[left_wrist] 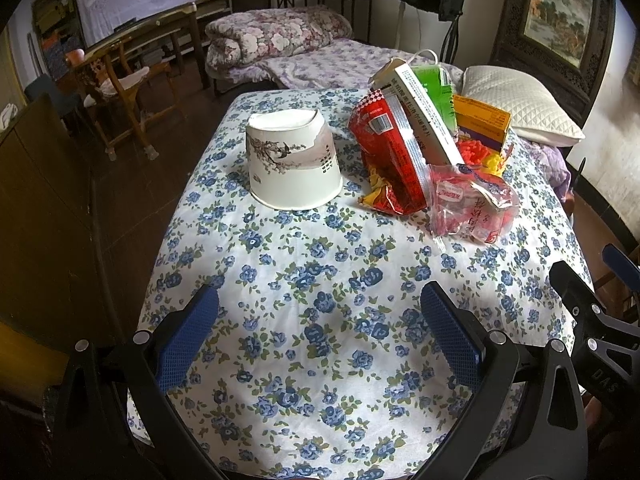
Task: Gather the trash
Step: 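Grasp the white paper cup with the left tool while the right tool grasps the clear plastic bag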
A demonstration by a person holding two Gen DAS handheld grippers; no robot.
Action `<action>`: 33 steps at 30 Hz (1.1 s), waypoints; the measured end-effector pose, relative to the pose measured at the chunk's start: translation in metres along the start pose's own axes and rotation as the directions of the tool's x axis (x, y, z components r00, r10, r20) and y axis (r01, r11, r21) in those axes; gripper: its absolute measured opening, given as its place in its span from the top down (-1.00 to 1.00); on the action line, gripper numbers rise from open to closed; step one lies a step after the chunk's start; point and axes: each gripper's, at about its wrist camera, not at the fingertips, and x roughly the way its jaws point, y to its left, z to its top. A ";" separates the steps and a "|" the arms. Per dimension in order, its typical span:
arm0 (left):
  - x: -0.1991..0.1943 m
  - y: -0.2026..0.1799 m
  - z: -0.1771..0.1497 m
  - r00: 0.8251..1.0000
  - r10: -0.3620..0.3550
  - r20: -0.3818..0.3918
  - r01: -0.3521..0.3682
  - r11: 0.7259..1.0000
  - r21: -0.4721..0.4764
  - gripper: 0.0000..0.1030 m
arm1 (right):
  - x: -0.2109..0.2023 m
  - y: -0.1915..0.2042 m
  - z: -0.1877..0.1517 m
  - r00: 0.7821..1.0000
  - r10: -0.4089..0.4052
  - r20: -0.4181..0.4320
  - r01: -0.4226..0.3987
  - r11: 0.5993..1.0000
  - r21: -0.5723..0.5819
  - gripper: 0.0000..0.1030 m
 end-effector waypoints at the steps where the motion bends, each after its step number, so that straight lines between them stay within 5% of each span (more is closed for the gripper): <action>1: 0.000 0.001 0.001 1.000 0.004 0.002 -0.004 1.000 0.001 -0.87 | 0.000 0.000 0.000 1.000 0.000 0.001 0.000 1.000 -0.002 -0.89; 10: -0.009 0.044 0.019 0.993 0.044 0.113 -0.034 0.996 -0.088 -0.87 | 0.012 0.016 0.004 0.995 0.097 -0.023 -0.098 0.993 -0.071 -0.89; 16: 0.010 0.062 0.021 1.000 0.004 0.028 0.000 0.990 -0.138 -0.87 | 0.036 0.037 0.027 0.989 0.139 -0.058 -0.145 0.982 -0.123 -0.89; 23: 0.017 0.059 0.021 1.000 0.004 0.019 -0.002 0.994 -0.112 -0.87 | 0.066 0.059 0.046 0.995 0.084 -0.051 -0.095 0.964 -0.249 -0.79; 26: 0.021 0.060 0.022 1.000 0.003 0.016 -0.001 0.993 -0.116 -0.87 | 0.074 0.067 0.047 0.995 0.074 -0.062 -0.089 0.954 -0.287 -0.39; 28: 0.024 0.061 0.024 1.000 0.001 0.014 0.000 0.993 -0.117 -0.87 | 0.071 0.068 0.045 0.992 0.100 -0.077 -0.118 0.951 -0.286 0.33; 33: 0.030 0.063 0.031 1.000 -0.018 0.021 0.021 0.990 -0.140 -0.87 | 0.037 0.056 0.040 0.980 0.190 -0.051 -0.197 0.953 -0.231 0.67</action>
